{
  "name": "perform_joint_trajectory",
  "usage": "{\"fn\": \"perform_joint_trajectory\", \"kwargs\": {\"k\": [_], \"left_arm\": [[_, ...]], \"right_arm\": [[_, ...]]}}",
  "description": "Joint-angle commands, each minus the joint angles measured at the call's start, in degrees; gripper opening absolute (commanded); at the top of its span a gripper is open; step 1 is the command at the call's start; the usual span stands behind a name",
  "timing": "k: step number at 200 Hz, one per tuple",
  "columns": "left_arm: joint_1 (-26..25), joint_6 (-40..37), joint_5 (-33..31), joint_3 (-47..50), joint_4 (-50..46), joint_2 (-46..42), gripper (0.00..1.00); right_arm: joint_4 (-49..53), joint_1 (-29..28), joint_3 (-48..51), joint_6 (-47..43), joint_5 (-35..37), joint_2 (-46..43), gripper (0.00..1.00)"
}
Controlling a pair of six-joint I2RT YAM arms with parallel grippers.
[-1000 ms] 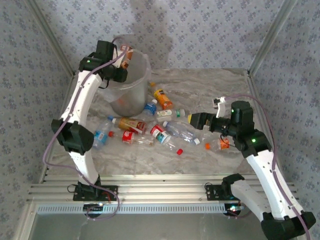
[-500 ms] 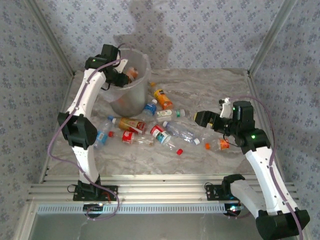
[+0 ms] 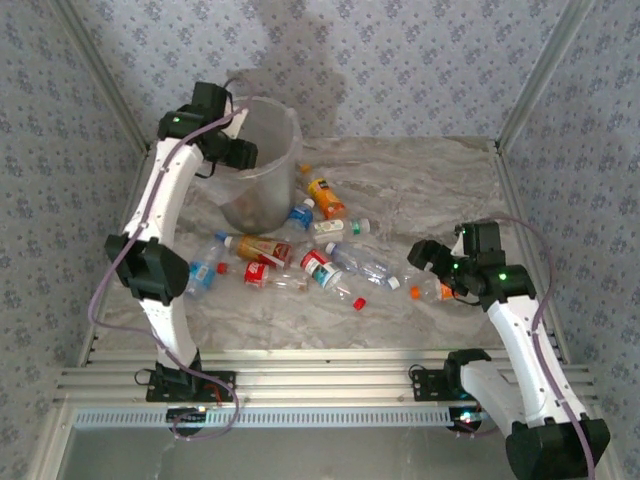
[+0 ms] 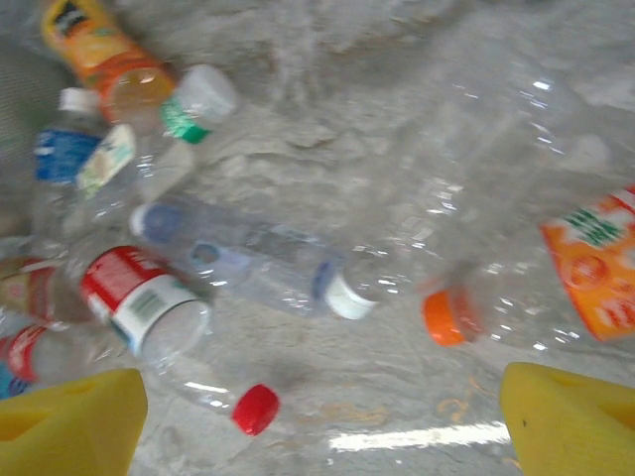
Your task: Put the plastic bottles in the bin
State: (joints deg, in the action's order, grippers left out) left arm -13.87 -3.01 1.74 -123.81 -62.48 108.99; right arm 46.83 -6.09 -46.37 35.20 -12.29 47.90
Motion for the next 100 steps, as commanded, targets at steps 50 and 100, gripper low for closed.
{"fn": "perform_joint_trajectory", "kwargs": {"k": [50, 100], "left_arm": [[-0.8, 7.2, 14.4, 15.5, 13.8, -23.5, 0.82], [-6.3, 14.8, 31.8, 38.0, 32.4, -39.6, 1.0]], "right_arm": [[3.8, 8.2, 7.4, 10.4, 8.3, -4.1, 0.91], [-1.3, 17.6, 13.0, 13.3, 2.7, -3.2, 0.81]]}}
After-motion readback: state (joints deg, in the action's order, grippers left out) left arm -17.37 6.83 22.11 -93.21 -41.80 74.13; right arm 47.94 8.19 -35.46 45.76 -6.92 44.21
